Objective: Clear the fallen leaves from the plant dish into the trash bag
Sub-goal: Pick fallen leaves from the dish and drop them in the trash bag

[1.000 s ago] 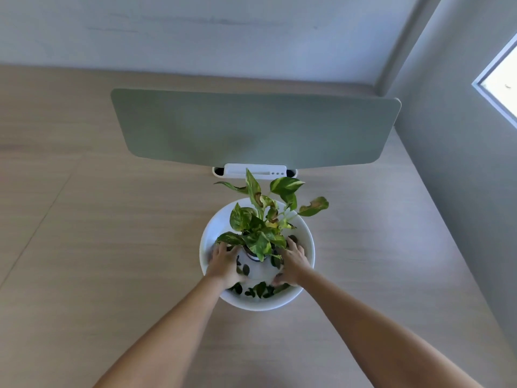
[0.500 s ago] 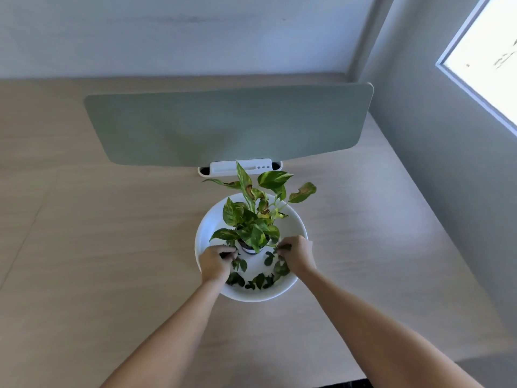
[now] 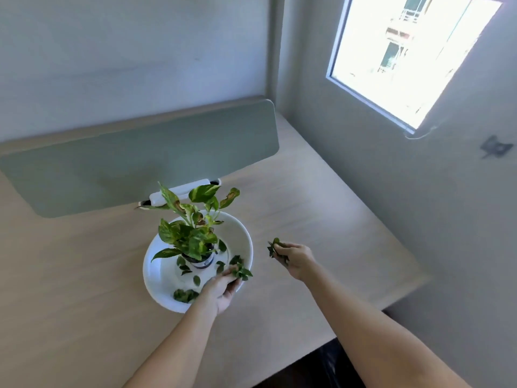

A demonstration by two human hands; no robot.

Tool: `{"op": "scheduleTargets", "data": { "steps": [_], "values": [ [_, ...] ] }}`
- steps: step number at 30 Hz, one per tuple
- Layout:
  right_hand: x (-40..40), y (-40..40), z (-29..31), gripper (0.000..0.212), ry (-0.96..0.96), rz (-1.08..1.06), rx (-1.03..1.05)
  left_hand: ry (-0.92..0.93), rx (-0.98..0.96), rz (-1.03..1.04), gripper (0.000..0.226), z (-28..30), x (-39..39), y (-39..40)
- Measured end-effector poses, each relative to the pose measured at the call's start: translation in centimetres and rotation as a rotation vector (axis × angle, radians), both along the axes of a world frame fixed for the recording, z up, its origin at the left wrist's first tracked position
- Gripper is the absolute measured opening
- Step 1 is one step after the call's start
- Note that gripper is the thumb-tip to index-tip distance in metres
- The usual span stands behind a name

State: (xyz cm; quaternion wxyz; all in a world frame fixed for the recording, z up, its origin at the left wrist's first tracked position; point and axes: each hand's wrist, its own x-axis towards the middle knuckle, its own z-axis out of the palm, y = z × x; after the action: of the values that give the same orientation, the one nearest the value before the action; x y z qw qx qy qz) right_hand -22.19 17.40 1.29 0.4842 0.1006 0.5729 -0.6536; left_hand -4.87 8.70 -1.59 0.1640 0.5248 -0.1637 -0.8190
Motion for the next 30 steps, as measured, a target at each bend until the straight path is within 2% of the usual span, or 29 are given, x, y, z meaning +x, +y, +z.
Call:
{"op": "scheduleTargets", "data": {
  "steps": [2,5,6,7,10,11,16,22,25,28,30],
  "values": [
    [-2.1,3.5,0.2,0.009,-0.004,-0.033,0.007,0.024,-0.009,-0.077,0.019,0.5,-3.1,2.7],
    [-5.5,9.5,-0.1,0.018,-0.006,-0.084,0.034,0.05,-0.026,-0.164,0.022,0.9,-7.8,7.1],
    [-7.0,12.6,-0.5,0.014,-0.007,-0.109,0.046,0.057,-0.027,-0.197,0.025,0.7,-9.9,9.4],
    [-7.8,14.3,-0.8,0.009,-0.018,-0.122,0.054,0.061,-0.032,-0.212,0.029,0.7,-11.2,10.6],
    [-10.9,21.8,-2.4,0.015,-0.021,-0.231,0.114,0.084,-0.024,-0.335,0.052,-0.1,-15.9,16.8],
    [-11.5,24.0,-3.0,0.016,-0.019,-0.271,0.136,0.085,-0.009,-0.376,0.054,-0.3,-17.0,18.8],
    [-12.5,32.8,-7.5,0.015,-0.125,-0.37,0.255,0.01,0.081,-0.546,0.028,-2.5,-20.7,27.9],
    [-10.6,35.9,-15.8,0.009,-0.253,-0.469,0.381,-0.215,0.108,-0.659,0.02,-9.9,-22.0,32.4],
    [-10.2,36.1,-20.8,0.017,-0.273,-0.538,0.452,-0.297,0.096,-0.666,0.015,-15.1,-23.1,33.0],
    [-10.3,36.1,-24.3,0.021,-0.312,-0.567,0.474,-0.348,0.107,-0.733,0.036,-18.8,-24.0,33.0],
    [-10.5,36.3,-25.5,0.025,-0.323,-0.558,0.485,-0.383,0.113,-0.767,0.042,-20.3,-24.3,32.8]
  ]
}}
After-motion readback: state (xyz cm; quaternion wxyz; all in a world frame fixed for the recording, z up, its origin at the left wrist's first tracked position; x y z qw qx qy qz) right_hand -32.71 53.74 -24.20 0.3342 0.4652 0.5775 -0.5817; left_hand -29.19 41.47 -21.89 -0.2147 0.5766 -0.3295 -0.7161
